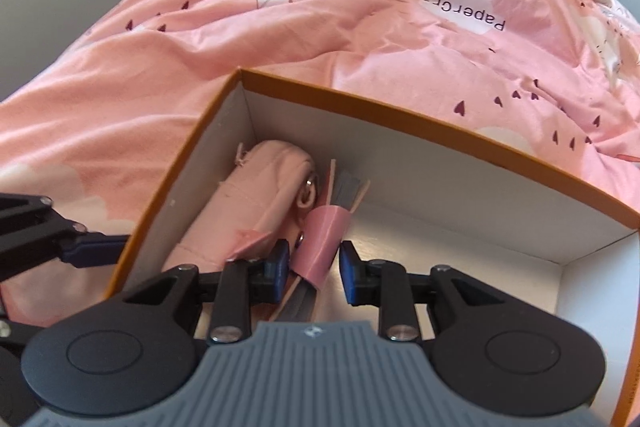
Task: Organize objects
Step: 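Set the pink wallet against the pouch and open the right gripper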
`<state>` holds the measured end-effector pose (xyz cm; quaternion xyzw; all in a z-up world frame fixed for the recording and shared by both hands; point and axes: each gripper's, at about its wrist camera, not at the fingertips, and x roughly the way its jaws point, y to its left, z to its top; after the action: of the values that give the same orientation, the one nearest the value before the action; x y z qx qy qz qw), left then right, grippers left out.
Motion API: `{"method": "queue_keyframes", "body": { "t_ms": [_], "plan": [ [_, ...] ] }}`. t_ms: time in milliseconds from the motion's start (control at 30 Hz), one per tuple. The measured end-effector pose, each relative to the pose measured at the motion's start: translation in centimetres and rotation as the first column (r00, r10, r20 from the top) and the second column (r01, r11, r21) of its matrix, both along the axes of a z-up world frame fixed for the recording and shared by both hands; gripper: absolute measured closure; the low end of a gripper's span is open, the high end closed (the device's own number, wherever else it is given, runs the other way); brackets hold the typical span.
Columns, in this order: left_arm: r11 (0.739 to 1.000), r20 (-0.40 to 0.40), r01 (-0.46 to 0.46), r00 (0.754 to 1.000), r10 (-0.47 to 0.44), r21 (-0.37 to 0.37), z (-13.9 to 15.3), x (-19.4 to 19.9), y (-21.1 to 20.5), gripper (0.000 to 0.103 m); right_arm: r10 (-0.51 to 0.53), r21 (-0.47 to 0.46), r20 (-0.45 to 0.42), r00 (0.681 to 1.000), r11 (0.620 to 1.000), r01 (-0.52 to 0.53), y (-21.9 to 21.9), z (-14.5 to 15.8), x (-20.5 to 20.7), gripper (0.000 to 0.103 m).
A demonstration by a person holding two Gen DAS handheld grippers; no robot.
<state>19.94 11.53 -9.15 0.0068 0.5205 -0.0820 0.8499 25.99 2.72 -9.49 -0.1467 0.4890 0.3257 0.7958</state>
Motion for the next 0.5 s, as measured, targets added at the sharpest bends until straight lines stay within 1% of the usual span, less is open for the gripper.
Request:
{"method": "queue_keyframes", "body": {
  "t_ms": [33, 167, 200, 233, 300, 367, 500],
  "plan": [
    [1.000, -0.002, 0.001, 1.000, -0.001, -0.003, 0.0, 0.0, 0.0, 0.055, -0.008, 0.026, -0.014, 1.000, 1.000, 0.008, -0.3, 0.3, 0.1, 0.073],
    [1.000, -0.002, 0.005, 1.000, -0.005, -0.005, 0.0, 0.0, -0.1, 0.057, -0.012, 0.072, -0.056, 0.998, 0.997, 0.016, -0.9, 0.9, 0.5, 0.073],
    [1.000, -0.002, 0.007, 1.000, -0.007, -0.005, 0.0, 0.0, -0.1, 0.058, -0.017, 0.085, -0.072, 0.997, 0.996, 0.024, -1.1, 0.9, 0.6, 0.075],
    [1.000, -0.001, 0.008, 1.000, -0.008, -0.005, 0.0, 0.0, -0.2, 0.058, -0.021, 0.103, -0.088, 0.996, 0.994, 0.030, -1.4, 0.9, 0.7, 0.078],
    [1.000, -0.002, 0.009, 1.000, -0.009, -0.005, 0.0, -0.1, -0.2, 0.059, -0.031, 0.130, -0.117, 0.993, 0.990, 0.046, -1.7, 0.8, 1.0, 0.080],
    [1.000, -0.003, 0.010, 1.000, -0.010, -0.005, -0.1, 0.0, -0.3, 0.062, -0.032, 0.143, -0.116, 0.993, 0.988, 0.049, -1.8, 0.7, 0.9, 0.081],
    [1.000, -0.004, 0.007, 1.000, -0.007, 0.004, -0.2, 0.2, -0.4, 0.062, -0.024, 0.154, -0.080, 0.996, 0.987, 0.036, -1.4, 0.4, 0.7, 0.081]
  ]
}}
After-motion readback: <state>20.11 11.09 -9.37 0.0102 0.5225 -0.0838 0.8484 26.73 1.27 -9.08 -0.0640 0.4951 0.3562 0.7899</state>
